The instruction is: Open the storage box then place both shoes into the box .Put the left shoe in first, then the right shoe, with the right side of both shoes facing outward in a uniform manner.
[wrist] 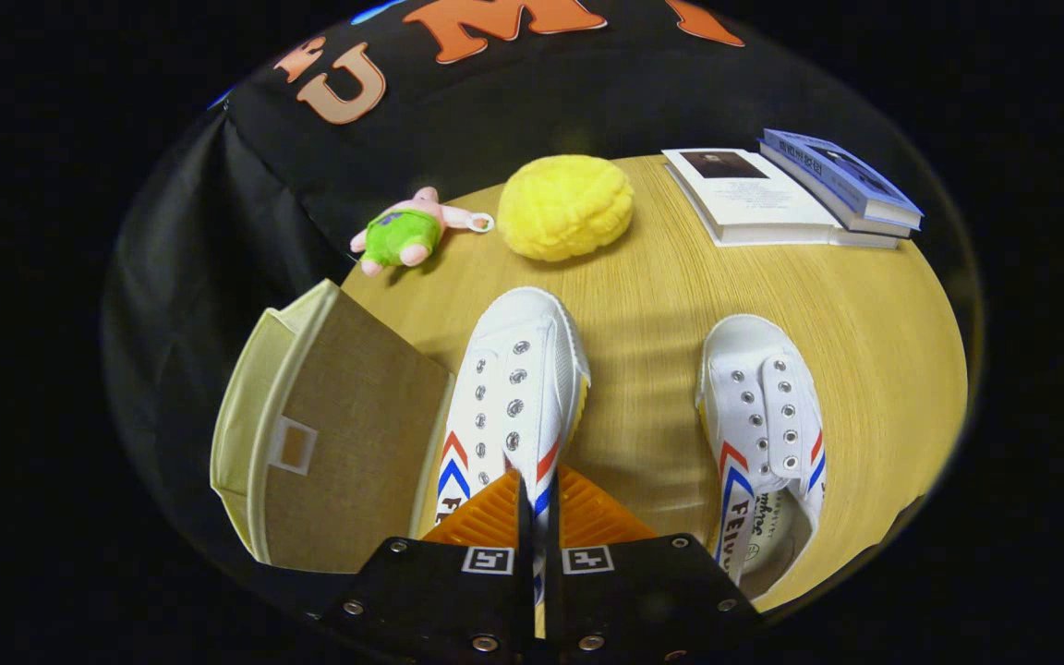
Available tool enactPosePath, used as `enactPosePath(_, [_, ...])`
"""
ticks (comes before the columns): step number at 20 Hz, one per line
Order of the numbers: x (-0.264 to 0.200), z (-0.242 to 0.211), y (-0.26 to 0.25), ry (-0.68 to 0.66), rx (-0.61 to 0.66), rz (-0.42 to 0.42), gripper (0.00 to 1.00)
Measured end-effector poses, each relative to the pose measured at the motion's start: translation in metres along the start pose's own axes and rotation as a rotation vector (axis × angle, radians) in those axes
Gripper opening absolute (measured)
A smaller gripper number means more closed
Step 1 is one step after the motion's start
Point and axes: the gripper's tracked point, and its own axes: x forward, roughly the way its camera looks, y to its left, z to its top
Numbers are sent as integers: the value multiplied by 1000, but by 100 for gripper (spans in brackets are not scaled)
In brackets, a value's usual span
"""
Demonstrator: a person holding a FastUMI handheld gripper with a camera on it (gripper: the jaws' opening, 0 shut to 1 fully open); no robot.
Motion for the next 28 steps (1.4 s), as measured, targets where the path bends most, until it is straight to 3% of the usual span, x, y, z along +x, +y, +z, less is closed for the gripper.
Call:
enactPosePath(9, [-72, 62, 103, -134, -26, 173, 5])
enactPosePath(17, [-40, 39, 198, -59, -125, 305, 5])
enactPosePath(28, [16, -3, 198, 35, -316, 209, 5])
